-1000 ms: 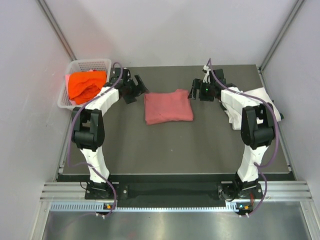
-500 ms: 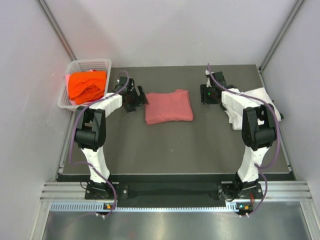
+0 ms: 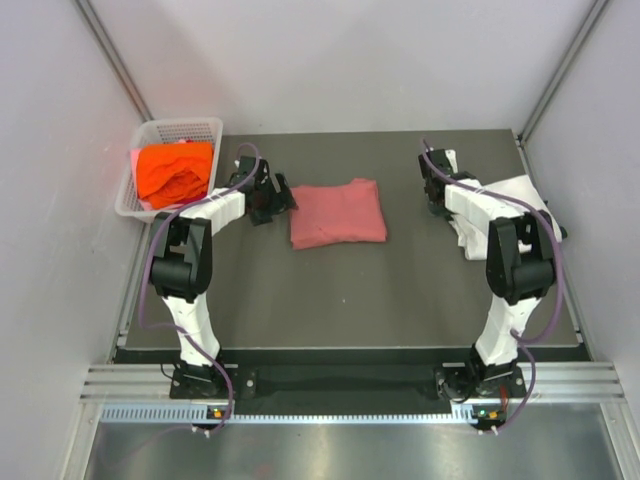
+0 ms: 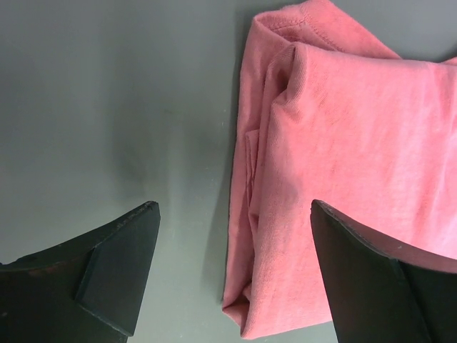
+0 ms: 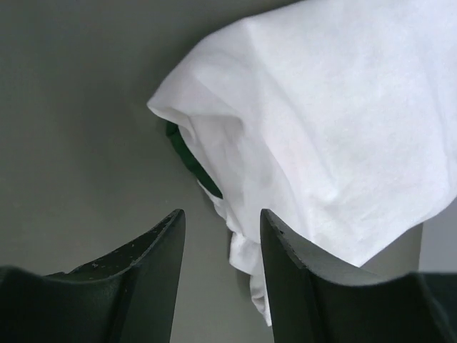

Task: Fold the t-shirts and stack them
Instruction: Fold the tshirt

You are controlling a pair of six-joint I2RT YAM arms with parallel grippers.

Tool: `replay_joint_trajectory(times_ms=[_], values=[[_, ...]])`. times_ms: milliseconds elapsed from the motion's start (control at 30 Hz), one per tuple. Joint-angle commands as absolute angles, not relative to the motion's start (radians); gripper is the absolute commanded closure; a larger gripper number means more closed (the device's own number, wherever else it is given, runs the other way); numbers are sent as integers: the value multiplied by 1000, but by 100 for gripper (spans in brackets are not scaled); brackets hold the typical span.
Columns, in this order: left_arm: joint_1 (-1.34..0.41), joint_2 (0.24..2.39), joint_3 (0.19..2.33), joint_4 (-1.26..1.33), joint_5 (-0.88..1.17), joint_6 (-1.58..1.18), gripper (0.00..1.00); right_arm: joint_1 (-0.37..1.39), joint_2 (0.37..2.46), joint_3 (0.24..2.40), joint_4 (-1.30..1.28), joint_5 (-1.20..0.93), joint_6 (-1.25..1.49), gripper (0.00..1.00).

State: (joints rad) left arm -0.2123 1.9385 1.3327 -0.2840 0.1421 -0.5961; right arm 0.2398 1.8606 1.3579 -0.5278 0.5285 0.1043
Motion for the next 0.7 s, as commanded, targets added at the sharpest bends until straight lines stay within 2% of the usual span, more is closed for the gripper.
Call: replay_joint_trajectory(times_ms=[0, 367, 433, 467, 567, 667], values=[[-215, 1934, 1342, -241, 156, -584, 10, 238, 1902, 1413, -568, 650, 87, 54], [-215, 1934, 1355, -276, 143, -574, 11, 238, 2051, 1474, -621, 727, 98, 59], [-213, 1931, 1355, -279, 140, -572, 11, 238, 2071, 1496, -637, 753, 106, 67], [-213, 1931, 1355, -279, 138, -572, 11, 238, 2086, 1503, -644, 762, 115, 81], [-213, 1933, 1356, -282, 135, -572, 11, 256, 2088, 1529, -657, 732, 135, 99], [-213, 1931, 1358, -282, 130, -574, 11, 300, 2065, 1551, -649, 661, 165, 100]])
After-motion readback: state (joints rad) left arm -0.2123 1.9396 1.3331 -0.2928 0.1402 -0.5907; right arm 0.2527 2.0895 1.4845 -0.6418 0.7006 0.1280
